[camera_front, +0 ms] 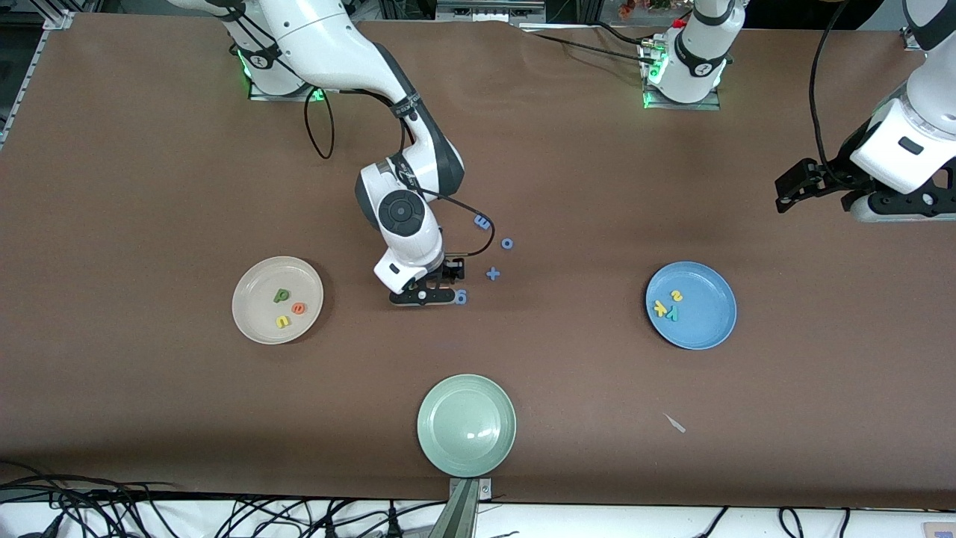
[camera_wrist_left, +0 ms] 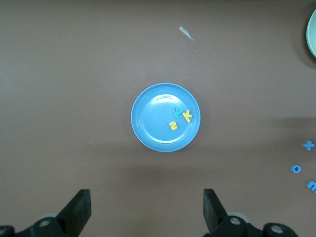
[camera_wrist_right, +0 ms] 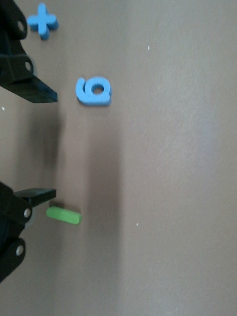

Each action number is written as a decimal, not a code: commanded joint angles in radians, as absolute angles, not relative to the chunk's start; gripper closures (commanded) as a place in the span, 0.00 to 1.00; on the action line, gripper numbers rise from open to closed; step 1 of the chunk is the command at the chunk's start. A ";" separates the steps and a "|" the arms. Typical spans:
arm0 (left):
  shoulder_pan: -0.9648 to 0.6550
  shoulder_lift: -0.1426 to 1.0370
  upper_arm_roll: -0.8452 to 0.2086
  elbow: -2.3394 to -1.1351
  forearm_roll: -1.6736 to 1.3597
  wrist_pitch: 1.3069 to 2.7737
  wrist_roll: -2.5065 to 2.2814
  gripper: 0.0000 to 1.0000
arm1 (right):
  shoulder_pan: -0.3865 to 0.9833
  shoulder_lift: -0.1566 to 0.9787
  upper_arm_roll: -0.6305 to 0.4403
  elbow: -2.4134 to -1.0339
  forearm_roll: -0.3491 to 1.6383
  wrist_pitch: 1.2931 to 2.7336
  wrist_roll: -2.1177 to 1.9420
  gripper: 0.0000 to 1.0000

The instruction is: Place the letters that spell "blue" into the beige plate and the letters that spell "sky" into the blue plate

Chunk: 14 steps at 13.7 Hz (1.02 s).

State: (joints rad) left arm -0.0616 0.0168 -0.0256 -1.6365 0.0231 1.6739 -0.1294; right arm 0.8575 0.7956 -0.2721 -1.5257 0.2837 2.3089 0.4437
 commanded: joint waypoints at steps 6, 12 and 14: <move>-0.060 0.069 -0.026 -1.559 0.028 1.657 -0.110 0.00 | 0.853 0.784 -0.336 -1.600 0.273 2.312 0.427 0.22; -0.057 0.069 -0.025 -1.543 0.023 1.657 -0.110 0.00 | 0.854 0.778 -0.333 -1.623 0.308 2.322 0.442 0.41; -0.057 0.069 -0.023 -1.545 0.023 1.655 -0.118 0.00 | 0.857 0.778 -0.331 -1.623 0.322 2.322 0.440 0.51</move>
